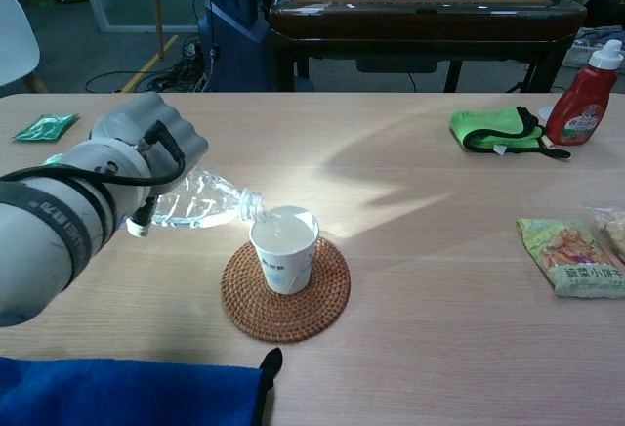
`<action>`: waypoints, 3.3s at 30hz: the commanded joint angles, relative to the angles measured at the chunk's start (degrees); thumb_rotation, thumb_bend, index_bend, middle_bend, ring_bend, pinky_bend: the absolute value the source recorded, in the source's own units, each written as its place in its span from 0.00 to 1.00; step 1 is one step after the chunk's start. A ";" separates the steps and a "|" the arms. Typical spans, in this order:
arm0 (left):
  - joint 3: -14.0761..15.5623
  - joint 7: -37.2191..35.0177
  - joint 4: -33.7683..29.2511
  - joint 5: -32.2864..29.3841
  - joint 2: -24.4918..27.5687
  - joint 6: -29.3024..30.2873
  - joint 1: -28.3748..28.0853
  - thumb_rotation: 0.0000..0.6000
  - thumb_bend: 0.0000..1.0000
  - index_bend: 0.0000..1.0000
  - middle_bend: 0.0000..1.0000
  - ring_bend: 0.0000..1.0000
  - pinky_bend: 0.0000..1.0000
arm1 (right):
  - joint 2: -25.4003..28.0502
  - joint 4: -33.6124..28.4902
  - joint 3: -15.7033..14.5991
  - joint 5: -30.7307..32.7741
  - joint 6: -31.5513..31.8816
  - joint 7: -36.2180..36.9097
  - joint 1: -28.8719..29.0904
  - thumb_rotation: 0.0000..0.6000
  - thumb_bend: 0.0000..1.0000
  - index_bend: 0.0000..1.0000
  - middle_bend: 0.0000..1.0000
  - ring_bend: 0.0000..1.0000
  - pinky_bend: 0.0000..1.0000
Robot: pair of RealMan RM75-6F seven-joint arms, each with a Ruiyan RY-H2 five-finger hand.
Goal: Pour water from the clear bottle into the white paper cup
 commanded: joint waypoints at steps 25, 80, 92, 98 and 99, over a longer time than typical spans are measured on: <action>-2.71 -19.22 -2.63 -0.36 5.75 -11.02 5.33 1.00 0.04 0.72 0.80 0.49 0.54 | 0.06 -0.11 -0.18 0.13 -0.43 -0.06 0.07 1.00 0.45 0.27 0.27 0.08 0.16; -5.11 -108.77 29.33 35.84 8.92 -25.38 34.41 1.00 0.04 0.71 0.77 0.46 0.45 | -0.17 -0.15 -0.58 1.44 -2.37 -0.86 0.85 1.00 0.45 0.27 0.27 0.08 0.16; -5.67 -113.27 34.71 39.35 6.59 -25.09 35.48 1.00 0.04 0.67 0.70 0.43 0.44 | -0.04 -0.24 -0.67 1.28 -2.34 -0.70 0.85 1.00 0.45 0.27 0.27 0.08 0.16; -5.92 -112.56 34.74 39.35 6.81 -26.35 35.62 1.00 0.04 0.63 0.64 0.40 0.41 | -0.11 -0.23 -0.69 1.37 -2.41 -0.91 0.90 1.00 0.45 0.27 0.27 0.08 0.16; -6.02 -112.44 34.63 39.27 6.86 -26.67 35.62 1.00 0.04 0.63 0.63 0.39 0.41 | -0.14 -0.22 -0.71 1.37 -2.46 -0.95 0.91 1.00 0.45 0.27 0.27 0.08 0.16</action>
